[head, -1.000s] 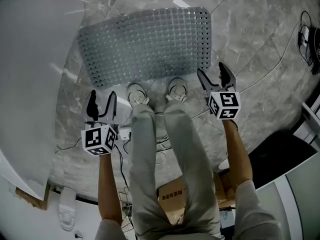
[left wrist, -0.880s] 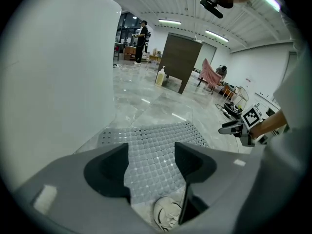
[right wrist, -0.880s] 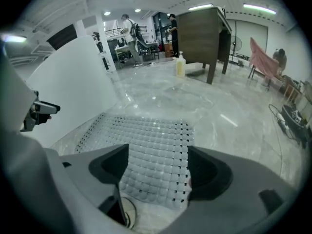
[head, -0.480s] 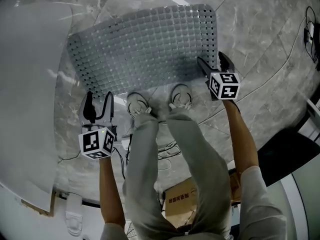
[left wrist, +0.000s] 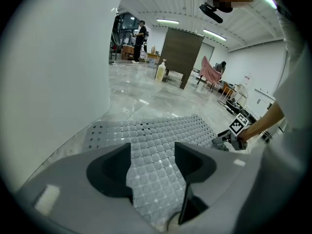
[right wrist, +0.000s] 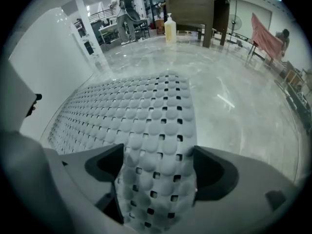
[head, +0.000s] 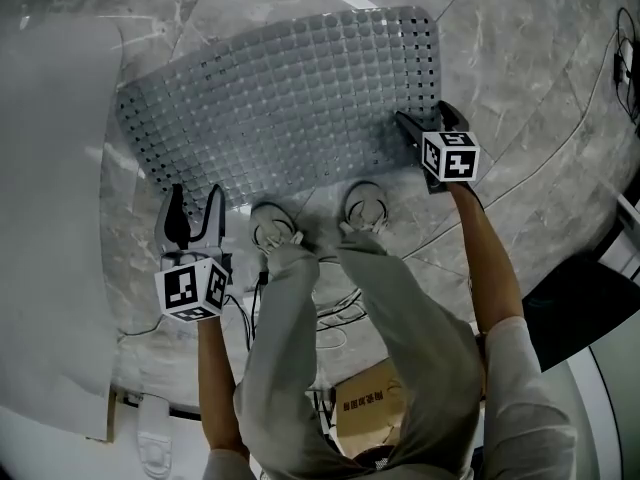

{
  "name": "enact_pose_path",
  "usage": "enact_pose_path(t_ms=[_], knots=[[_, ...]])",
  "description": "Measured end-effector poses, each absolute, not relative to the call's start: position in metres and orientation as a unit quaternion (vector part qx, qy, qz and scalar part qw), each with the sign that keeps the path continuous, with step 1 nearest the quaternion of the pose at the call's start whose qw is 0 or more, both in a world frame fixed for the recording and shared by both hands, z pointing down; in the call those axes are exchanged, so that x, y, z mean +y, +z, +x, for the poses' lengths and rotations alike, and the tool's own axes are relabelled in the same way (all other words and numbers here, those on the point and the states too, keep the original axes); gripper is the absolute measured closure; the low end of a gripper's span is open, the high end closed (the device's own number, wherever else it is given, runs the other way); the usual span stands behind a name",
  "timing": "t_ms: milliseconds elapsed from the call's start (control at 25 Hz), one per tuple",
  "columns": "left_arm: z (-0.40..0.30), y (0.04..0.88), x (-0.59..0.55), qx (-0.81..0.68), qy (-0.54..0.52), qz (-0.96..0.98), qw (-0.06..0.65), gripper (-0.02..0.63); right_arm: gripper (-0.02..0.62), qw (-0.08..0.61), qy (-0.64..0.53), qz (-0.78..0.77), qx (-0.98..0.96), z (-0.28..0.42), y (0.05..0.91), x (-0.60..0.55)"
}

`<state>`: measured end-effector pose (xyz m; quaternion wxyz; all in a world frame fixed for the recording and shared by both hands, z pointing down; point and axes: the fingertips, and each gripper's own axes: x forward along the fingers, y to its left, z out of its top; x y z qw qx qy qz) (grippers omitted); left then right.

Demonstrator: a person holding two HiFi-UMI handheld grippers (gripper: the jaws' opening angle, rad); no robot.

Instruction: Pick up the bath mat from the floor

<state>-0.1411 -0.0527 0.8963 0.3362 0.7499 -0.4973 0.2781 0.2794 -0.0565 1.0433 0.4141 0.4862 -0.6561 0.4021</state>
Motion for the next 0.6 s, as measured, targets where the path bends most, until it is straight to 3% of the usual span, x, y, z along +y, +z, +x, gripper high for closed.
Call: enact_pose_path(t_ms=[600], knots=[[-0.1382,0.9036,-0.0585,-0.494,0.263,0.755,0.341,0.322,0.183,0.444,0.415,0.497,-0.620,0.2816,1.0505,-0.0569]])
